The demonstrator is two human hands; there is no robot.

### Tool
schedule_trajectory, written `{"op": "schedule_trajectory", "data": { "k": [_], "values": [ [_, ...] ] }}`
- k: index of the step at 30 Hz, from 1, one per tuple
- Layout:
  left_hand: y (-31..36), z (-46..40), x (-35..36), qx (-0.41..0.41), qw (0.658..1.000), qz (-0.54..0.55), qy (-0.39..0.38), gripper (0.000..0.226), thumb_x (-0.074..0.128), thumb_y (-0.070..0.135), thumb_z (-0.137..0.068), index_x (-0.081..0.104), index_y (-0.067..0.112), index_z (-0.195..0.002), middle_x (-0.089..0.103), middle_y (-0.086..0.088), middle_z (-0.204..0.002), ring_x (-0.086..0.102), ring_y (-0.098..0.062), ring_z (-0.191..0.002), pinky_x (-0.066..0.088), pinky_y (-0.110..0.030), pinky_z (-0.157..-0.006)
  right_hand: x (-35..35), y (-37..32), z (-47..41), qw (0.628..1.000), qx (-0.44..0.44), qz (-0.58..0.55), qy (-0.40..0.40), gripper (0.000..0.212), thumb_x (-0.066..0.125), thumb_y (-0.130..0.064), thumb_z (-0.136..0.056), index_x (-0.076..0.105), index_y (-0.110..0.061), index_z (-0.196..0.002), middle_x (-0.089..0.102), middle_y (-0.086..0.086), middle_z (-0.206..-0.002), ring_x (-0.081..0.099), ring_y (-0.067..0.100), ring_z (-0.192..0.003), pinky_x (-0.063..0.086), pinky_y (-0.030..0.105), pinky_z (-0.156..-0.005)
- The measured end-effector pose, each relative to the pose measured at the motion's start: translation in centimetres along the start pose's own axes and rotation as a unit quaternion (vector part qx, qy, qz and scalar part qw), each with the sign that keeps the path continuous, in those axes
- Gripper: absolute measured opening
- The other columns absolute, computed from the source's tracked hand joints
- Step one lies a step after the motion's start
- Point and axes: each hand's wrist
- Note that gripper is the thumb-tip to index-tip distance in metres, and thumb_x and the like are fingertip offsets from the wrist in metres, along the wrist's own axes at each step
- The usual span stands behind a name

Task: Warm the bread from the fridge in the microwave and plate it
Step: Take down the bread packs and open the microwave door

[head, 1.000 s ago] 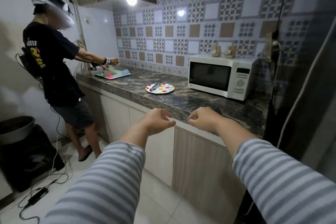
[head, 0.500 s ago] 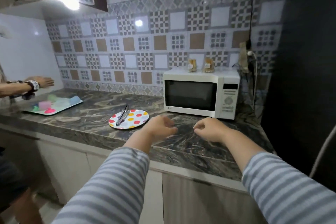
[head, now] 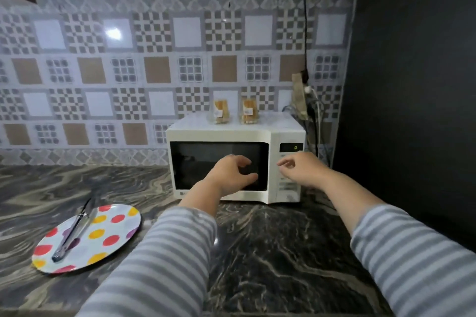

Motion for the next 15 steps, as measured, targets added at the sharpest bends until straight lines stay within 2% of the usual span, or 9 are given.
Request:
{"op": "schedule_trajectory", "data": {
  "k": [2,7,10,15],
  "values": [
    [0.0,-3.9,0.2,0.016,1.0,-0.002,0.015,0.053,0.068,0.041,-0.083,0.054,0.021,-0.131,0.052,0.0,-0.133,0.05,-0.017,-0.122,0.04,-0.032,-0.104,-1.0,0.8,-3.3,1.0,-0.005,0.013,0.013,0.031,0.054,-0.027,-0.092,0.063,-0.024,-0.122,0.061,0.0,-0.129,0.057,0.018,-0.116,0.046,0.028,-0.096],
    [0.3,-12.5,1.3,0.062,0.997,0.0,0.046,0.051,0.065,0.039,-0.085,0.053,0.02,-0.131,0.048,0.002,-0.133,0.045,-0.018,-0.125,0.038,-0.034,-0.105,-2.7,2.8,-10.9,0.998,-0.028,0.033,0.051,0.04,0.06,-0.029,-0.09,0.058,-0.025,-0.13,0.051,-0.003,-0.141,0.049,0.017,-0.127,0.04,0.029,-0.102],
    [0.3,-16.2,2.5,0.084,0.991,-0.072,0.074,0.052,0.063,0.047,-0.083,0.052,0.028,-0.13,0.046,0.005,-0.137,0.036,-0.016,-0.131,0.033,-0.041,-0.108,-3.1,3.8,-14.6,0.997,-0.037,0.052,0.051,0.045,0.062,-0.025,-0.088,0.056,-0.022,-0.132,0.051,-0.001,-0.141,0.046,0.018,-0.13,0.036,0.029,-0.105],
    [-0.4,-19.6,4.4,0.087,0.973,-0.176,0.118,0.068,0.054,0.066,-0.079,0.041,0.034,-0.138,0.037,0.01,-0.14,0.027,-0.015,-0.133,0.022,-0.042,-0.104,-2.6,5.7,-18.2,0.998,-0.012,0.057,0.02,0.063,0.061,-0.028,-0.089,0.037,-0.025,-0.147,0.028,-0.001,-0.156,0.027,0.018,-0.143,0.024,0.029,-0.115]
  ]
}}
Point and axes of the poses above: each hand's wrist, its own z-axis away from the middle knuckle, its own x-axis out of the palm, y = z × x
